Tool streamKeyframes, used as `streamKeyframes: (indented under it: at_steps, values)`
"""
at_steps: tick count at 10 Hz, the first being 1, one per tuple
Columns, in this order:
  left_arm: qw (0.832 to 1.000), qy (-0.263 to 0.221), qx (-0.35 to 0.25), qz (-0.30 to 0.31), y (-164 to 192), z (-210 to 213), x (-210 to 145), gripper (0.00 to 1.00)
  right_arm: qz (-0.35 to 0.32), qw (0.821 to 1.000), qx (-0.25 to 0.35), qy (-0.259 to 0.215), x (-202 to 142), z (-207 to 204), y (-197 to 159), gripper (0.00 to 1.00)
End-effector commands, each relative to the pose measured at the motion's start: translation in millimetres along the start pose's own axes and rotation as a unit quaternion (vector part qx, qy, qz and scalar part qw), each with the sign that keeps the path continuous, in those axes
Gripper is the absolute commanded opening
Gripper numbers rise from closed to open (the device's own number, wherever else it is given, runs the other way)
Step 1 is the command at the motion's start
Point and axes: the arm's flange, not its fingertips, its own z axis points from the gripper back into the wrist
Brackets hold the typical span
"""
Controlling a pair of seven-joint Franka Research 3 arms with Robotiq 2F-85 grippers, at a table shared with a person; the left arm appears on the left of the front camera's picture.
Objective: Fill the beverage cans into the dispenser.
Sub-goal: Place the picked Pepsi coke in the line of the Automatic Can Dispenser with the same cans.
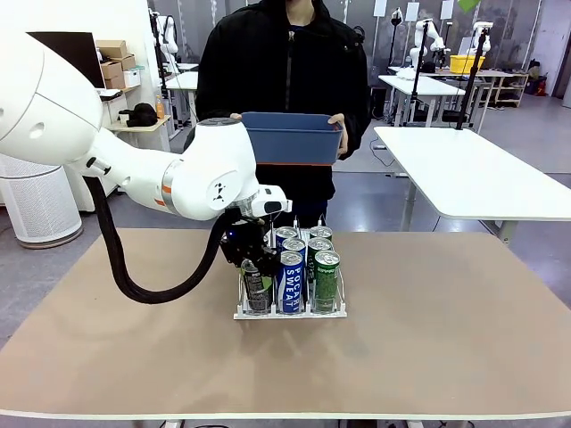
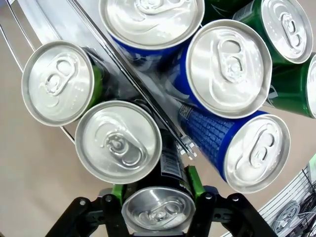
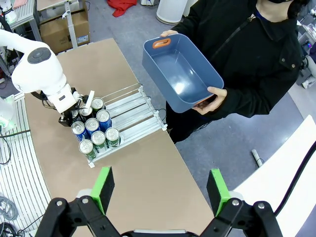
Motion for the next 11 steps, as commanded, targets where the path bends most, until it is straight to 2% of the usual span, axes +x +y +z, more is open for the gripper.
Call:
streamKeyframes:
  at_steps: [1,2,4,5,7,11]
  values:
    - [1.0,-0.007,0.01,0.006,-4,2,2,0.58,0.002,1.0,-0.002,0.005,-1,0,1,1.0]
    - [1.0,0.0,0.0,0.0,0,0,0,0.78,0.002,1.0,-0.002,0.005,-1,0,1,1.0]
    - [1.0,-0.011,0.005,0.014,-5,20,-5,0.78,0.002,1.0,-0.002,0.005,-1,0,1,1.0]
    - [1.0,-0.016,0.006,0.018,-8,26,-7,0.82,0.002,1.0,-0.002,0.005,-1,0,1,1.0]
    - [0.999,-0.018,0.008,0.047,-10,39,-11,1.0,0.002,1.0,-0.002,0.005,-1,0,1,1.0]
    - [0.998,-0.03,-0.002,0.061,-14,51,-18,1.0,0.002,1.0,-0.002,0.005,-1,0,1,1.0]
